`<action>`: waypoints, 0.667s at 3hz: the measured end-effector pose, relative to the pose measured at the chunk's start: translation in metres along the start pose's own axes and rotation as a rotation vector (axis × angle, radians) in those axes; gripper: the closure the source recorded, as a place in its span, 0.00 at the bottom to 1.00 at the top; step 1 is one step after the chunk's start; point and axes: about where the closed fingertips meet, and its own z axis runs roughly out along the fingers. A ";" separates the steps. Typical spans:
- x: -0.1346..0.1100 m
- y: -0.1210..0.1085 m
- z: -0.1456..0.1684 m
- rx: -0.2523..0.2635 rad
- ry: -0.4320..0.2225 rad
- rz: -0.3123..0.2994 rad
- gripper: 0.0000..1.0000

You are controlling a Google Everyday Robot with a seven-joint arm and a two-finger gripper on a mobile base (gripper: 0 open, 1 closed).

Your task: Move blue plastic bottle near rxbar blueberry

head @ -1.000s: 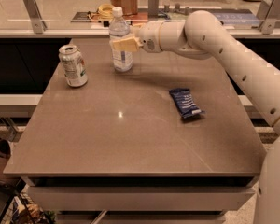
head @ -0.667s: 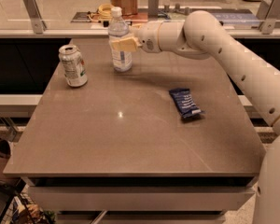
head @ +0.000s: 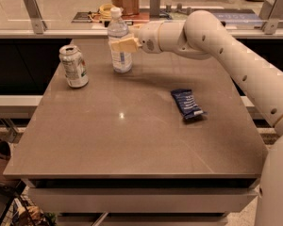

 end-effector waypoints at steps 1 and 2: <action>-0.012 0.006 -0.020 0.018 -0.008 0.005 1.00; -0.027 0.018 -0.050 0.058 -0.004 0.002 1.00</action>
Offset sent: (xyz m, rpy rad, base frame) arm -0.0728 -0.0610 0.0570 -0.0092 -0.0239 -0.1184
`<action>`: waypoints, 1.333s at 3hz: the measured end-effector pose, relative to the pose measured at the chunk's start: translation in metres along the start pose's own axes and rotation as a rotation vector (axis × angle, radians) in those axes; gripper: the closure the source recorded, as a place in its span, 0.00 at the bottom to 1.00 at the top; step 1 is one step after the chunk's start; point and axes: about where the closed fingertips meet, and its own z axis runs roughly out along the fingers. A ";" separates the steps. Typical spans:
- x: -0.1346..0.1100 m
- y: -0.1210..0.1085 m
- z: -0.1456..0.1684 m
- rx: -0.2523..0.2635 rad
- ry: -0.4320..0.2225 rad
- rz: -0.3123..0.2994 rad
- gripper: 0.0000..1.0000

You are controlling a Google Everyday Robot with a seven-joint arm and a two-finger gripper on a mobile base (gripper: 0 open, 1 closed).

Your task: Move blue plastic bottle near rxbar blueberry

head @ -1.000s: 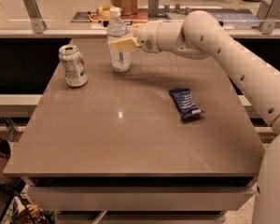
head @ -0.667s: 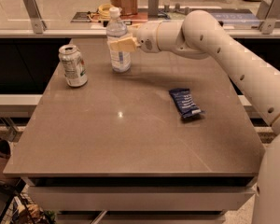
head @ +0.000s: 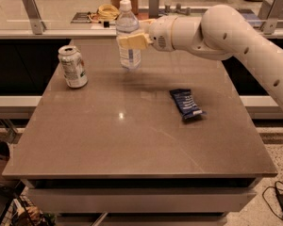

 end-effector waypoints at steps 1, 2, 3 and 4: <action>-0.009 0.012 -0.032 0.049 0.024 0.006 1.00; -0.016 0.022 -0.064 0.114 0.053 0.024 1.00; -0.013 0.025 -0.088 0.173 0.069 0.052 1.00; -0.001 0.033 -0.100 0.201 0.066 0.086 1.00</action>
Offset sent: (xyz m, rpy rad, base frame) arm -0.0817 -0.0739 0.0365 -0.0529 0.0390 -0.2243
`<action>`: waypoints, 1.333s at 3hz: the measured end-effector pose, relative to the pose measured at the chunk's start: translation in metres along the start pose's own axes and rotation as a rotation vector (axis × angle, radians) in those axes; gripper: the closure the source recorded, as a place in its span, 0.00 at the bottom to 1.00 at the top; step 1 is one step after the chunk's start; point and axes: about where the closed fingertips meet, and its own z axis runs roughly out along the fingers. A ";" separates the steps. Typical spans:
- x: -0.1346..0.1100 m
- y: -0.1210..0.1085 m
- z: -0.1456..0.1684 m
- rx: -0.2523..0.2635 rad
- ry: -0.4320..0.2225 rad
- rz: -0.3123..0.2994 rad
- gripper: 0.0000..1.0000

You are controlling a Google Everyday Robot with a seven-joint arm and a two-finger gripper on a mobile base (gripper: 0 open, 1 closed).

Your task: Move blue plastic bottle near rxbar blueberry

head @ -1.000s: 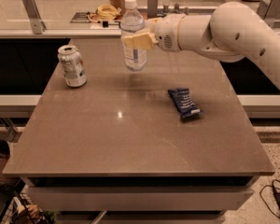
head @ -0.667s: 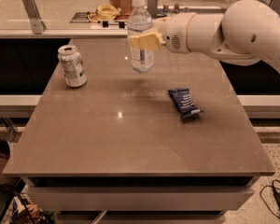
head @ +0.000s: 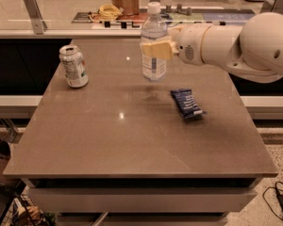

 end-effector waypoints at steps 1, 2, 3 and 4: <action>0.015 0.015 -0.008 0.019 -0.004 0.038 1.00; 0.029 0.034 -0.010 0.036 -0.004 0.060 1.00; 0.045 0.045 -0.007 0.042 -0.011 0.082 1.00; 0.062 0.054 -0.003 0.034 -0.010 0.102 1.00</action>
Offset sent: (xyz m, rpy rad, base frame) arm -0.0534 0.0127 -0.0490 0.0550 0.0521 -0.0824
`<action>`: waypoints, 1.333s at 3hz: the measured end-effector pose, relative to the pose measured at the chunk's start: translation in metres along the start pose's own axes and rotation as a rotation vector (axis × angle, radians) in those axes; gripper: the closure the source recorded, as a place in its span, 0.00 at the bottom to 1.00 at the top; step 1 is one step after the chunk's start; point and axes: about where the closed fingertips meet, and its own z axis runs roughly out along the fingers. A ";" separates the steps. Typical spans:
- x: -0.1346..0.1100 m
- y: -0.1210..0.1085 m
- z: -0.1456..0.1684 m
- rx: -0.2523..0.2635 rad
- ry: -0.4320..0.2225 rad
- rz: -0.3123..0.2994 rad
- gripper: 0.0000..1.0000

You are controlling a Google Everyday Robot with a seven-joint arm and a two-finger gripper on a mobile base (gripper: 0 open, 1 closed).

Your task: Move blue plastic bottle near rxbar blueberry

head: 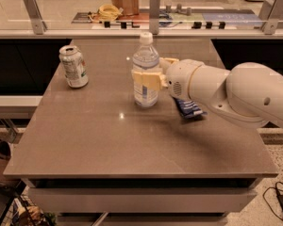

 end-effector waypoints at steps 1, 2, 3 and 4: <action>-0.001 0.001 0.000 -0.001 0.000 0.000 0.82; -0.002 0.001 0.000 -0.001 0.000 0.000 0.59; -0.002 0.001 0.000 -0.002 0.000 0.000 0.35; -0.002 0.001 0.000 -0.002 0.000 -0.001 0.12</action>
Offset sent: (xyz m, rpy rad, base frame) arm -0.0003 0.0008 0.0009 0.0001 0.0000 0.0014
